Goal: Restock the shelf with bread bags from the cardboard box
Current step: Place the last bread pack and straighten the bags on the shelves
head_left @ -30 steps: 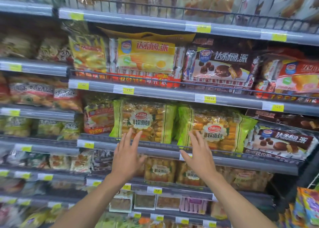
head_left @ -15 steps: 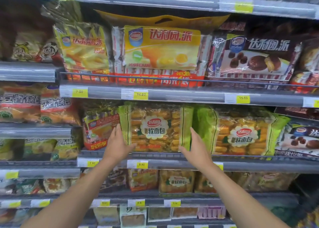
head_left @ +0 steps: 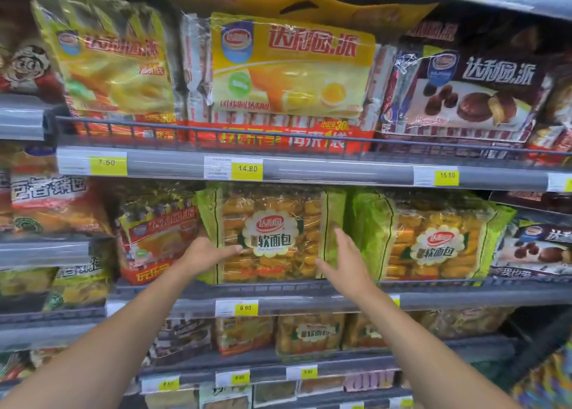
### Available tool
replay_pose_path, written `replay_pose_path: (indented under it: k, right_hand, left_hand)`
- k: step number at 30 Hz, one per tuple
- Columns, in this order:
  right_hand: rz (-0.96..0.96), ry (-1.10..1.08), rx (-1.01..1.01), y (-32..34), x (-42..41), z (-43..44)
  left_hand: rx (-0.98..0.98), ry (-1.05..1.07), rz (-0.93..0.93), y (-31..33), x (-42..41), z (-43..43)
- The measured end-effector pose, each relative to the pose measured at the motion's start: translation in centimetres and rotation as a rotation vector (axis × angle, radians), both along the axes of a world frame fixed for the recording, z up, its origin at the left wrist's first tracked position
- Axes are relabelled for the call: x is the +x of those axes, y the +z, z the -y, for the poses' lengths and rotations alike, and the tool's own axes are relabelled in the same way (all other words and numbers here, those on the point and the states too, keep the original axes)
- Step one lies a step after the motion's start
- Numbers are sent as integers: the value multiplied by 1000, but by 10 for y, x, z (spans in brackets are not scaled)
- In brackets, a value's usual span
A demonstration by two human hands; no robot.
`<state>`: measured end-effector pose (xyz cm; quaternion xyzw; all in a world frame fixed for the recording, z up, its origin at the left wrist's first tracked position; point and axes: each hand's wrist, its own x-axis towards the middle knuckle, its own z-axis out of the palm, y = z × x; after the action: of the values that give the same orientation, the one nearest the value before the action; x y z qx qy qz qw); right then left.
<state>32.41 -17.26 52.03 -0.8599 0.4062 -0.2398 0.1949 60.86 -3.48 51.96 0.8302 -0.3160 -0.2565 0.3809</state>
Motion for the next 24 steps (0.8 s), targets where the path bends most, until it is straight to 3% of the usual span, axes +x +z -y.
replay_pose_path:
  k: [7,14,17,20,22,24]
  right_hand:
    - [-2,-2,-22,-2,-11,6]
    - [-31,-55,-29,-3,-7,10]
    - [-83,-116,-105,-6,-3,6]
    - [-192,-143,-317,-9,0,-1]
    - [-250,-141,-438,-11,4,-5]
    - [-294,-111,-459,-11,12,-7]
  left_hand:
    - [-31,-18,-10,-6,-3,11]
    - [-58,-20,102,-1,-21,7]
    - [-114,76,260,-2,-35,-2]
    - [-248,182,604,-17,-48,-13]
    - [-198,113,891,-24,-55,-17]
    - [-81,21,1040,-27,-59,-14]
